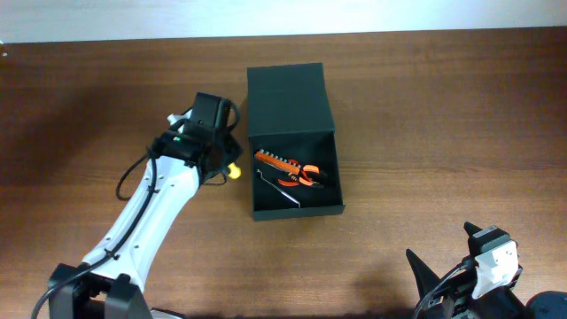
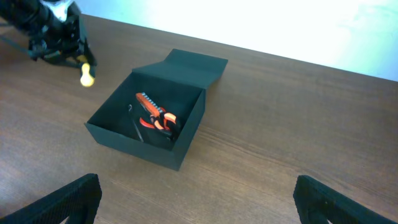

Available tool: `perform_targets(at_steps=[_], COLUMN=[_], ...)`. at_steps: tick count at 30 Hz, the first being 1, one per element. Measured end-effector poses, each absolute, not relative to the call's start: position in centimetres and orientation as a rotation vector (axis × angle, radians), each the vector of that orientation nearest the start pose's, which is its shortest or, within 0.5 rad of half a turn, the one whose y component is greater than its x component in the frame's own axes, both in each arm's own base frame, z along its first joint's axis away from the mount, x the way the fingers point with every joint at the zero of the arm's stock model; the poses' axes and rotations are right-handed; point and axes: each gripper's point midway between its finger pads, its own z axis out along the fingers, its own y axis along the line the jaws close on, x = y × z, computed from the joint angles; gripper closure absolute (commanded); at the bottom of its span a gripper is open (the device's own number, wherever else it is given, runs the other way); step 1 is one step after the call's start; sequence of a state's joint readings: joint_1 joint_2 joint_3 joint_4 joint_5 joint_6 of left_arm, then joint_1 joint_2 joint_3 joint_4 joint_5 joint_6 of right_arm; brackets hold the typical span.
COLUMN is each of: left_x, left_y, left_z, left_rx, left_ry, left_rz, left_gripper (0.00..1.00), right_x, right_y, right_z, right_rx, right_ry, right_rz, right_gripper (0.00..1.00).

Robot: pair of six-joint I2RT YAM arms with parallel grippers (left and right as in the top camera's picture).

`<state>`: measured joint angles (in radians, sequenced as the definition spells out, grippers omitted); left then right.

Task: Pack container
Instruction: 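Lower the screwdriver into the box and open the left gripper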

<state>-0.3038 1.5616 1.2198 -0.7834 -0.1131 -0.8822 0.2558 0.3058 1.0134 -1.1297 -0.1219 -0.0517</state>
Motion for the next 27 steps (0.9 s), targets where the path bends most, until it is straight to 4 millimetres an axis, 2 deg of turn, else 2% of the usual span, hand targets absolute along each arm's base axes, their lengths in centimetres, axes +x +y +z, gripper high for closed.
perform_targets(at_steps=[5,8,10,13,17,22,27], left_x=[37.5,38.1,38.5,38.6,37.6,36.7,36.0], left_y=[-13.3,-15.8,-17.6,-19.9,-22.2,-23.9,-24.8], left_z=[16.3,17.1,16.5,14.4,10.6,8.0,6.9], left_rx=[-0.681,-0.616,-0.590,-0.571,-0.592,-0.661,-0.752], left_ry=[2.539,2.537,2.557,2.609,2.710,2.768,2.785], left_rz=[-0.309,-0.348,-0.368,-0.388,-0.385,-0.395,-0.398], left_gripper=[0.88,0.87,0.87,0.87,0.87,0.87,0.87], right_x=[12.9,12.9,12.9,12.9,12.9,12.9,12.9], right_y=[5.5,5.5,5.5,5.5,5.5,5.5,5.5], right_z=[29.8,29.8,29.8,29.8,29.8,29.8,29.8], right_rx=[-0.383,-0.384,-0.384,-0.384,-0.384,-0.384,-0.384], right_ry=[1.961,1.961,1.961,1.961,1.961,1.961,1.961], right_rz=[0.253,0.253,0.253,0.253,0.253,0.253,0.253], right_gripper=[0.01,0.01,0.01,0.01,0.01,0.01,0.01])
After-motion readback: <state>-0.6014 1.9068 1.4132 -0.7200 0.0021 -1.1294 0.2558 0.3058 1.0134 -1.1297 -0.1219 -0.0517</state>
